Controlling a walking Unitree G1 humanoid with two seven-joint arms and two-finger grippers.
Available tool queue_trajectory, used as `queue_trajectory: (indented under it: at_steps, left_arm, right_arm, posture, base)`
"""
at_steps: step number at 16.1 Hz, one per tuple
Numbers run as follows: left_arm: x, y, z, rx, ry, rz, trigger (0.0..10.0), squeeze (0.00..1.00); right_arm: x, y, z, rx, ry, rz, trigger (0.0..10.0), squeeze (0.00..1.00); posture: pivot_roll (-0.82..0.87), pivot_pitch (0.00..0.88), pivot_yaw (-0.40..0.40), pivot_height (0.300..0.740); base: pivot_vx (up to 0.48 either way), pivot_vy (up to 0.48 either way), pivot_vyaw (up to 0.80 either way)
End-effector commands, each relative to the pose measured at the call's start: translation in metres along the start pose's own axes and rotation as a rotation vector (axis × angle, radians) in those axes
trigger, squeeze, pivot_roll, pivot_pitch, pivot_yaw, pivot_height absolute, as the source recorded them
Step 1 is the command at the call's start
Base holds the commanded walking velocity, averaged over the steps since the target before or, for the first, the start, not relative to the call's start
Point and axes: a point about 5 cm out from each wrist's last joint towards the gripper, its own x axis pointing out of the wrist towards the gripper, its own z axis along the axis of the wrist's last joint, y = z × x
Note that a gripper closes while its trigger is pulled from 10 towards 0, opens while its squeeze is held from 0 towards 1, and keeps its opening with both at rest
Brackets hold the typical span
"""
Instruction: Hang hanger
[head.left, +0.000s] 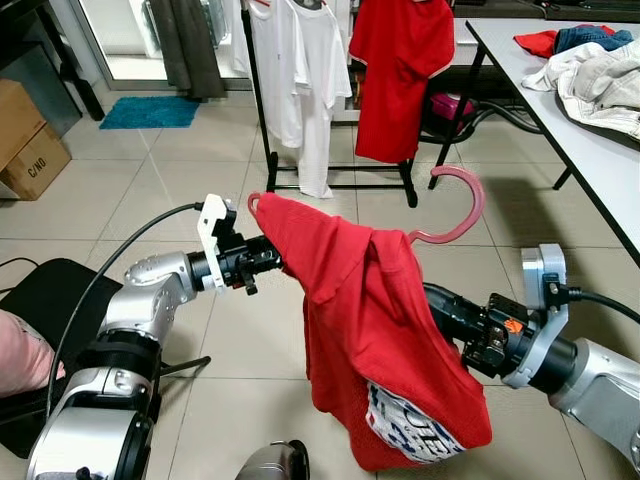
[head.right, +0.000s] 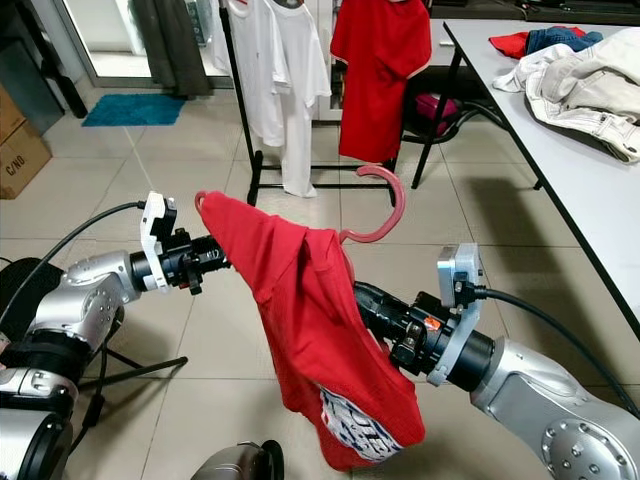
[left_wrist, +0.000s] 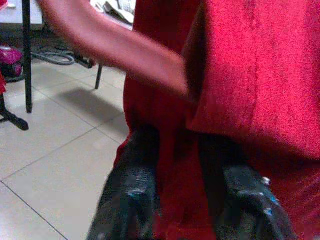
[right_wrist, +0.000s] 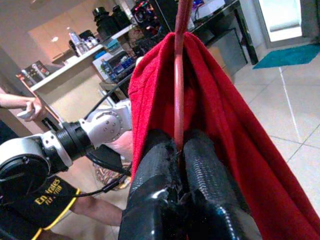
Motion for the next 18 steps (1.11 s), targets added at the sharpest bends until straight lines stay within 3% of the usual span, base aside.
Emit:
queue_trajectory:
  at_steps: [1, 7, 16, 18]
  left_arm:
    - [-0.003, 0.000, 0.001, -0.008, -0.011, 0.008, 0.0, 0.00]
    - [-0.006, 0.005, 0.003, -0.007, -0.043, 0.083, 0.0, 0.00]
    - [-0.019, 0.016, 0.007, -0.008, -0.199, 0.289, 0.0, 0.00]
    - [-0.023, 0.014, 0.000, -0.025, -0.178, 0.294, 0.0, 0.00]
  right_arm:
    - [0.001, 0.006, 0.005, -0.033, -0.012, 0.038, 10.0, 0.00]
    - [0.001, 0.007, 0.004, -0.031, -0.015, 0.033, 10.0, 0.00]
    - [-0.001, 0.002, 0.002, -0.031, -0.023, -0.018, 10.0, 0.00]
    - [-0.002, 0.001, 0.001, -0.029, -0.024, -0.031, 10.0, 0.00]
  posture:
    - [-0.03, 0.070, 0.065, 0.740]
    - [-0.02, 0.070, 0.068, 0.740]
    - [-0.03, 0.053, 0.087, 0.740]
    - [-0.03, 0.048, 0.091, 0.740]
  base:
    - [0.000, 0.000, 0.00]
    - [0.000, 0.000, 0.00]
    - [0.000, 0.000, 0.00]
    - [0.000, 0.000, 0.00]
